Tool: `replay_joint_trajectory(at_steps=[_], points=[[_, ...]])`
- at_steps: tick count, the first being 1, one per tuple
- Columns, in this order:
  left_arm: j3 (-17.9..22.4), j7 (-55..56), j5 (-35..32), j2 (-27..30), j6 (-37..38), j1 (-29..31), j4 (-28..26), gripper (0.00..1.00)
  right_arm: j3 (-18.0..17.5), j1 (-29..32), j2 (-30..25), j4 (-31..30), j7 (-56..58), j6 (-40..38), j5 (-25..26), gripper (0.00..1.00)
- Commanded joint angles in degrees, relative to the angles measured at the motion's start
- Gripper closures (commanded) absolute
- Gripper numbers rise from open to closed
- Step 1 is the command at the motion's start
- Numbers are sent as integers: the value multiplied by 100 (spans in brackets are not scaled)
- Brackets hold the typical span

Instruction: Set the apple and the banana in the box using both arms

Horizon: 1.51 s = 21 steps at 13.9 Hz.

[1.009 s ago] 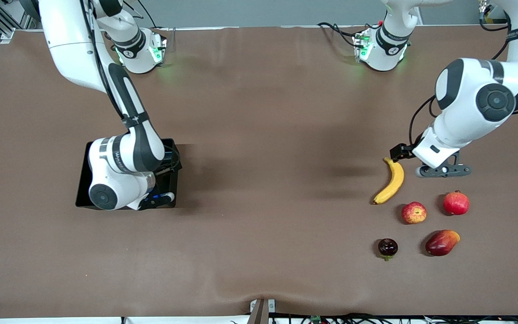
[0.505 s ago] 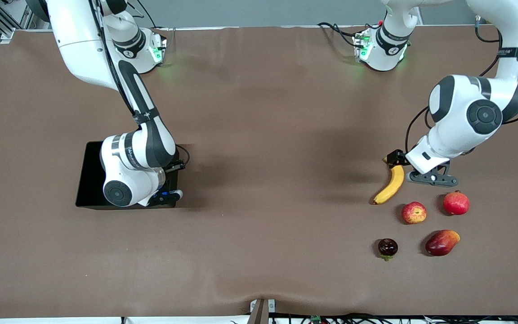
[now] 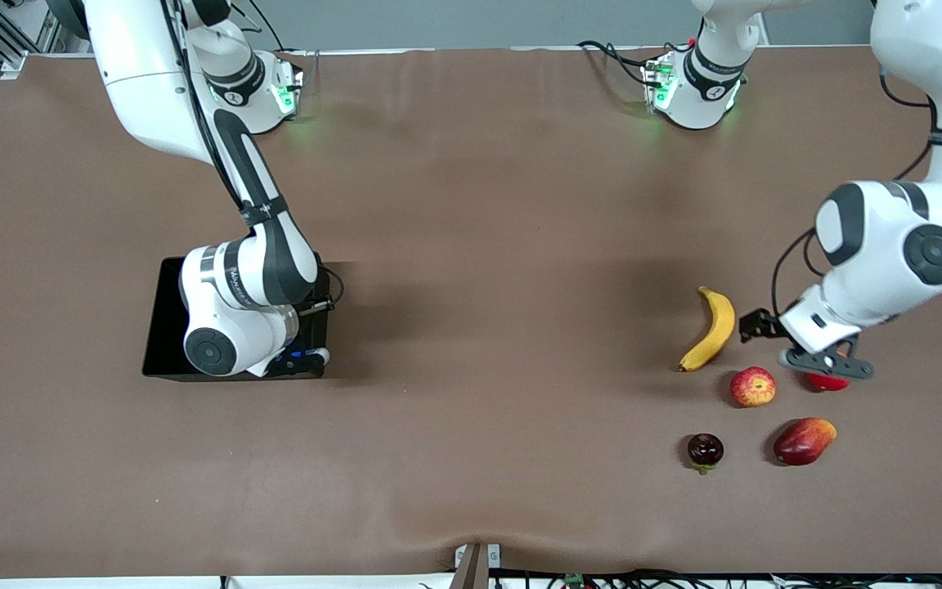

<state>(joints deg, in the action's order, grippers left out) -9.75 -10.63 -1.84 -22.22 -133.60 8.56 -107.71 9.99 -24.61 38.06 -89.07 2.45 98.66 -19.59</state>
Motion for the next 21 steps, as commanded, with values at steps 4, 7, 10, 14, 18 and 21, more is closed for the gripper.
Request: replay_joint_trajectory(at_steps=[4,7,10,14,18,21], points=[[35,131,-98,-1029,18,-38,1015,0,21,-263,-88,250,-806,30,-643,100],[35,193,-107,-1275,-148,-47,1129,0,21,-509,-71,329,-913,126,-643,100],[43,193,-107,-1478,-175,-56,1244,0,21,-764,-79,390,-957,223,-695,100],[131,79,-124,-1654,-439,-39,1235,0,12,-1203,-62,399,-1676,889,-1116,100],[167,61,-361,-1697,-448,-38,1226,0,21,-1485,-44,399,-1748,1199,-1695,100],[158,87,-361,-1707,-439,14,1209,15,12,-1704,-9,382,-1748,1470,-1882,100]])
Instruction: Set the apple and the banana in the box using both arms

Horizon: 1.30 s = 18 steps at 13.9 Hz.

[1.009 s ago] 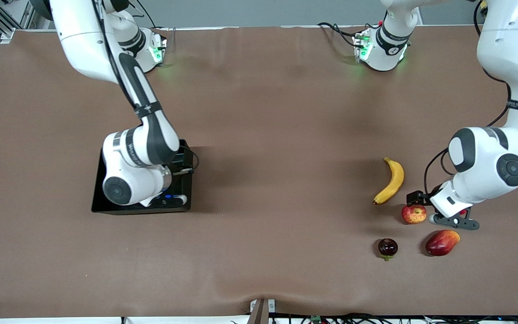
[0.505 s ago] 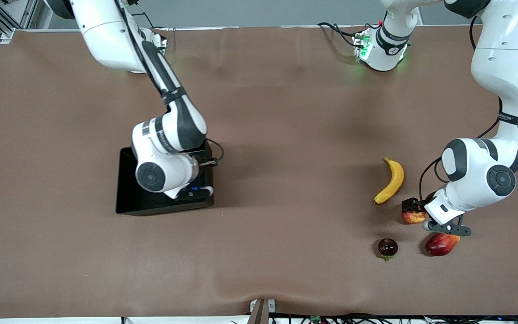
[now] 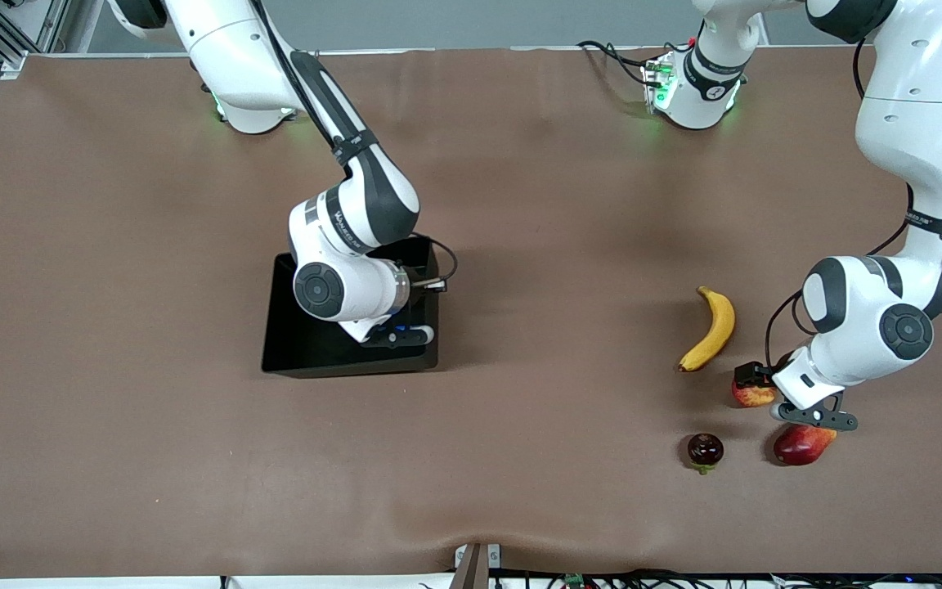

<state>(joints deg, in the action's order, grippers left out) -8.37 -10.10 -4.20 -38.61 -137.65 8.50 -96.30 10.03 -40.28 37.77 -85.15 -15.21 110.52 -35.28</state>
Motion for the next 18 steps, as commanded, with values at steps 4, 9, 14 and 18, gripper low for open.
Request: replay_joint_trajectory(at_steps=[4,9,14,18], points=[[19,78,-125,-24,-34,20,24,100,17,-313,116,-19,-61,505,-558,100],[-51,43,-125,414,229,3,-2,100,16,-542,283,-2,-61,838,-873,100],[-358,183,-116,1039,1072,-33,59,100,16,-648,371,-2,-61,1138,-1348,96],[-841,990,-125,1487,1950,-41,50,100,17,-744,468,-2,-53,1410,-1376,50]])
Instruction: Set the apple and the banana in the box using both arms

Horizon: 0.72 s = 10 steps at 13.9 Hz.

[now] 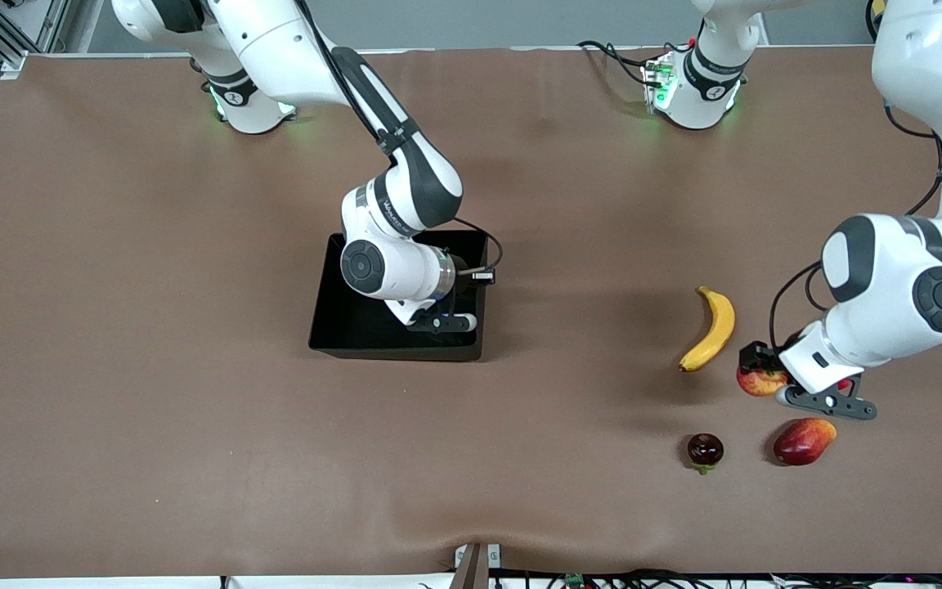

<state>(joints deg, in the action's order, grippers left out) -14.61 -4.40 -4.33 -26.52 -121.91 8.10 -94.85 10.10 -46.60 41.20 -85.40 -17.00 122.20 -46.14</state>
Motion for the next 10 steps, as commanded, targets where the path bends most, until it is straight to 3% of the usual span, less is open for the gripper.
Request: replay_joint_trajectory(at_steps=[1,2,4,7,10], points=[[-357,718,-112,357,587,-1,-104,100,9,-112,125,24,127,242,-291,34],[-506,1009,-112,419,728,-1,-104,100,9,-112,125,24,136,242,-291,18],[-857,1719,-121,499,966,-10,-122,100,9,-95,91,24,232,234,-282,13],[-1359,2784,-121,516,1072,-45,-131,100,18,177,-120,33,250,-63,-247,9],[-1527,3654,-121,508,1090,-360,-113,100,36,598,-453,41,311,-819,24,8]])
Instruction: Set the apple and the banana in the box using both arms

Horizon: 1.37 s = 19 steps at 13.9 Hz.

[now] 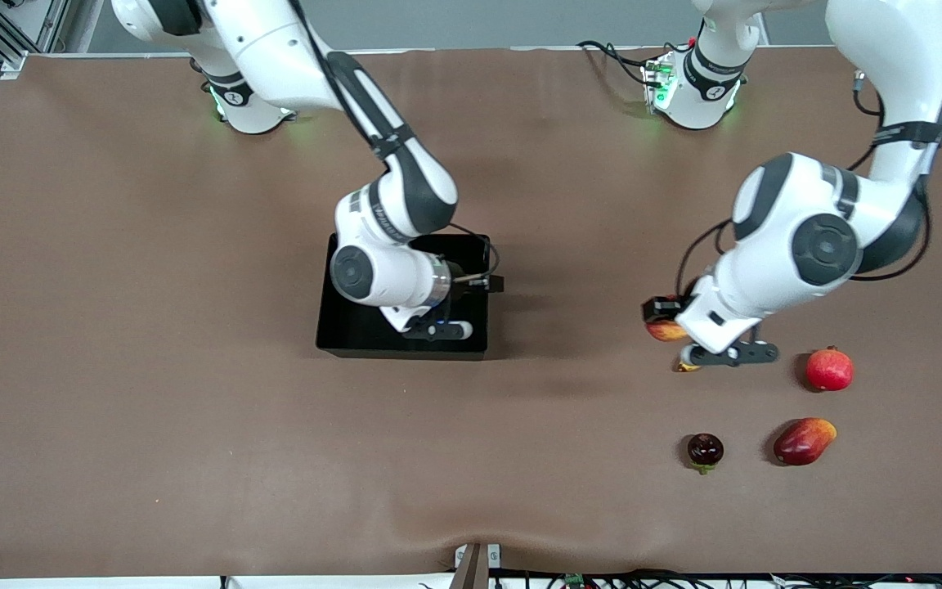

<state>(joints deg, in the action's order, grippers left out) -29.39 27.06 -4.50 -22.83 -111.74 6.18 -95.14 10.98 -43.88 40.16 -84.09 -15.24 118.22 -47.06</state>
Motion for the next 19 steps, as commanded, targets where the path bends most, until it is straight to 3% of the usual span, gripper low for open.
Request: replay_joint_trajectory(at_steps=[1,4,10,12,15,17,19], points=[[-49,850,-103,121,73,-370,-66,100,-52,484,-499,-90,187,-570,379,6],[-40,1739,-103,50,3,-924,21,100,-52,862,-798,-126,170,-1097,1135,4],[4,3373,-393,-581,-6,-2084,899,100,-78,1539,-1861,-126,188,-2205,3437,0],[21,3822,-691,-906,-15,-2392,1294,100,-87,1671,-2221,-99,196,-2460,3764,0],[74,4683,-1166,-1460,-329,-2919,1849,100,-96,2005,-2626,-12,188,-2811,3792,0],[415,4957,-1193,-1593,-655,-3358,1964,100,-113,2216,-2915,15,214,-2936,4036,0],[880,5186,-1184,-1733,-945,-3868,2104,100,-454,2723,-3162,15,781,-2988,4493,0]])
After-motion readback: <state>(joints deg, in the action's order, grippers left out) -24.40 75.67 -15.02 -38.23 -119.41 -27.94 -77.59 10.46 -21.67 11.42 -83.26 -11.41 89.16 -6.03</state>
